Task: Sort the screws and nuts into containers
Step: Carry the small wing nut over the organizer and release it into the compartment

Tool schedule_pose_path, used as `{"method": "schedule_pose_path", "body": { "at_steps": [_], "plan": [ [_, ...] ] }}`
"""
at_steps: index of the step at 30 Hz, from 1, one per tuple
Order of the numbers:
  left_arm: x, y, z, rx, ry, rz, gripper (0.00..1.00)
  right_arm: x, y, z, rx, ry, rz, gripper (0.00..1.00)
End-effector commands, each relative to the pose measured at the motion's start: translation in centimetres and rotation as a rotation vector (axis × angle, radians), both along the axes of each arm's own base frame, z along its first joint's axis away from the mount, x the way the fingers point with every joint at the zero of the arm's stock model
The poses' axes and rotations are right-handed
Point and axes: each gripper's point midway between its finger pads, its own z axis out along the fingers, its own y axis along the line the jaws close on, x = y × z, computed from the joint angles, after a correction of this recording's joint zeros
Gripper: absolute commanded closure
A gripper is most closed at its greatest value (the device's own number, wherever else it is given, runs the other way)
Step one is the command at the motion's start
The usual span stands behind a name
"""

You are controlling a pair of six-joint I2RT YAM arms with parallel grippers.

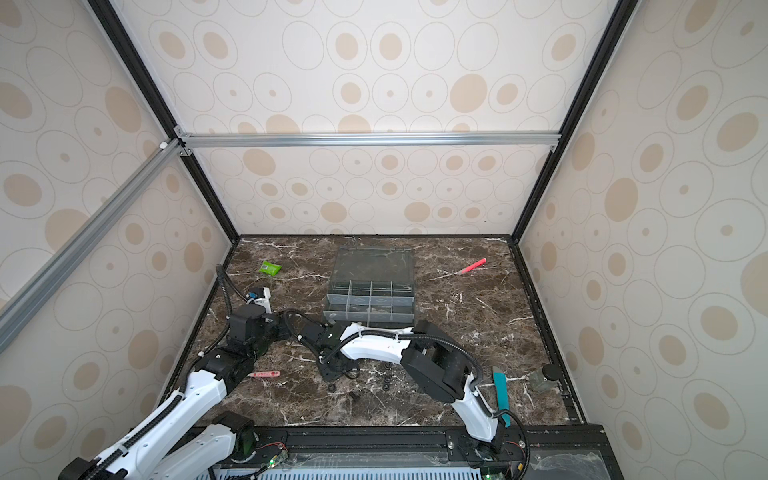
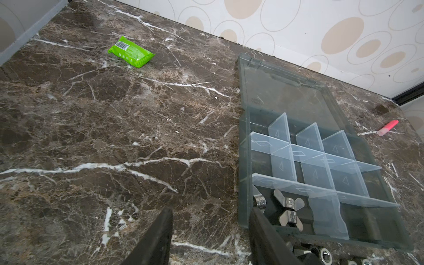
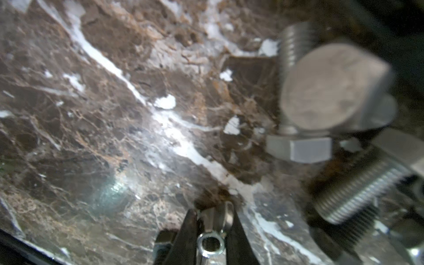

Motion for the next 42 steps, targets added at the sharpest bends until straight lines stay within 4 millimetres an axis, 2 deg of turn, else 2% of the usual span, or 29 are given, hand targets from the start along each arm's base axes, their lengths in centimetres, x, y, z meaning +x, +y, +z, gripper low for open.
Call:
{"method": "schedule_pose_path", "body": {
  "at_steps": [1,5,9,14,18,22,27,30,42],
  "plan": [
    [0.0,0.2,0.4,-0.018,-0.006,0.011,0.46,2.1,-0.2,4.0,0.067,-0.08,-0.018,0.83],
    [-0.1,0.1,0.3,-0.031,-0.005,0.007,0.46,5.1,-1.6,6.6,0.076,-0.151,-0.033,0.83],
    [-0.2,-0.2,0.0,-0.055,-0.004,0.002,0.46,8.8,-3.5,8.2,0.09,-0.203,-0.081,0.83],
    [-0.3,-0.5,-0.4,-0.082,0.0,-0.005,0.46,12.7,-5.2,8.5,0.065,-0.256,-0.133,0.82],
    [-0.4,-0.7,-0.7,-0.09,0.006,-0.011,0.46,14.4,-5.6,7.5,0.037,-0.258,-0.154,0.82],
    [-0.5,-0.9,-0.9,-0.101,0.011,-0.018,0.46,15.2,-5.3,6.9,0.059,-0.237,-0.184,0.79],
    [-0.5,-1.0,-1.0,-0.107,0.014,-0.023,0.46,15.2,-5.2,7.0,0.07,-0.233,-0.205,0.59],
    [-0.4,-1.2,-1.0,-0.111,0.014,-0.029,0.46,15.2,-5.6,7.5,0.061,-0.243,-0.21,0.52],
    [-0.4,-1.3,-1.6,-0.118,0.028,-0.032,0.46,13.9,-8.1,9.9,0.085,-0.292,-0.268,0.47]
  ]
}}
